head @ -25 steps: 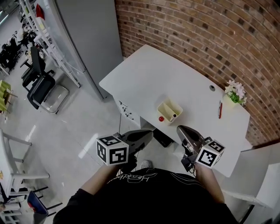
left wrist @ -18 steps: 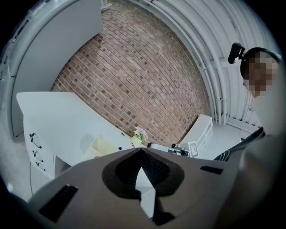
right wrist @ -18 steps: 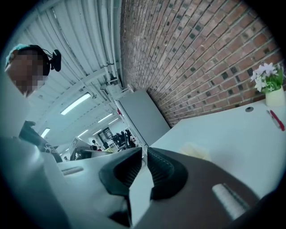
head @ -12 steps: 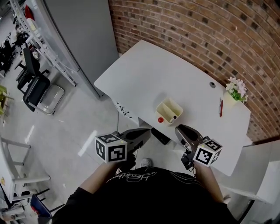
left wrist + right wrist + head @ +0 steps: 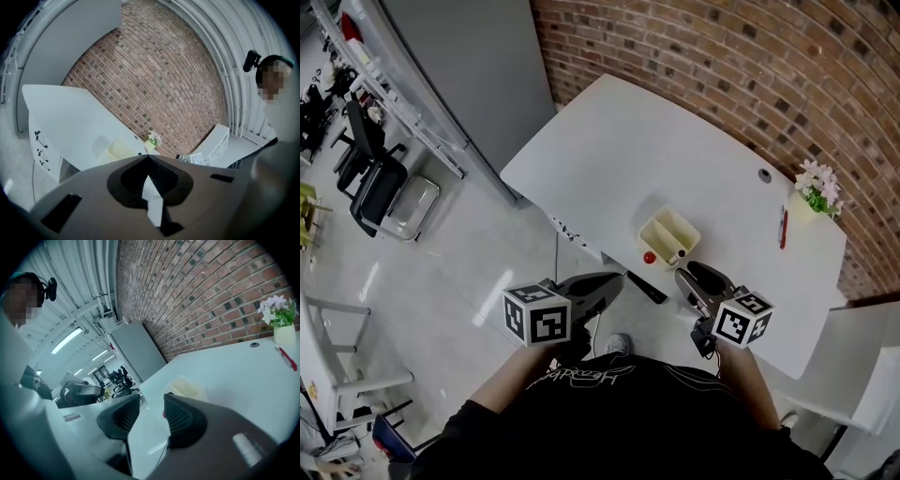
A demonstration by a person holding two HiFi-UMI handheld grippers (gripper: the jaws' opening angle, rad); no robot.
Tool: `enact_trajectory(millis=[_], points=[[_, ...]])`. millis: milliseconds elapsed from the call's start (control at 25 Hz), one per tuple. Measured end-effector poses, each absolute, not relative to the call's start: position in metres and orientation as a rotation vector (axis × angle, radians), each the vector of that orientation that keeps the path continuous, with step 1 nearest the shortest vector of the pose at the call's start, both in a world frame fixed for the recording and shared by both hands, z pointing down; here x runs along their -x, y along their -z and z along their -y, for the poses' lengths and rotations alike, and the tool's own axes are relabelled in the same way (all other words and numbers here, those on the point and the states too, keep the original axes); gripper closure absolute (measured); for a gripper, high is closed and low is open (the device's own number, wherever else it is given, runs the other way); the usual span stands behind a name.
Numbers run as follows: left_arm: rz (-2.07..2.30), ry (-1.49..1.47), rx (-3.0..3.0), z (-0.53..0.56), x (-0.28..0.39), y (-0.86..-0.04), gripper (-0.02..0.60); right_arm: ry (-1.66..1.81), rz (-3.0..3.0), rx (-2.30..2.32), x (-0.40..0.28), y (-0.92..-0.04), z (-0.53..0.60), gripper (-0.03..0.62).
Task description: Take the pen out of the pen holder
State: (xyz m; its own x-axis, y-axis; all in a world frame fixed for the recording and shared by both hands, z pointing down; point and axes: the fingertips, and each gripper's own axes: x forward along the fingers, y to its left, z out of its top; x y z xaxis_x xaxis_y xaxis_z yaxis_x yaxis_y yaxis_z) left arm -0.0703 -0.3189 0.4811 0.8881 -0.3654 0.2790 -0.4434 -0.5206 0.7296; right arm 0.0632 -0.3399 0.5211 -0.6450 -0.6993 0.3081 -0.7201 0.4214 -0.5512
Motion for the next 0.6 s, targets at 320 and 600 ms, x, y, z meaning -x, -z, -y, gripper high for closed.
enact_trajectory(millis=[320, 600], points=[[0.592, -0.112, -2.141, 0.330, 0.075, -0.488, 0.578, -0.791, 2.506, -1.321, -0.065, -0.547, 0.357, 0.422], [0.610, -0.121, -2.119, 0.334, 0.079, -0.492, 0.578, -0.744, 2.488, -1.305, -0.066, -0.561, 0.363, 0.423]])
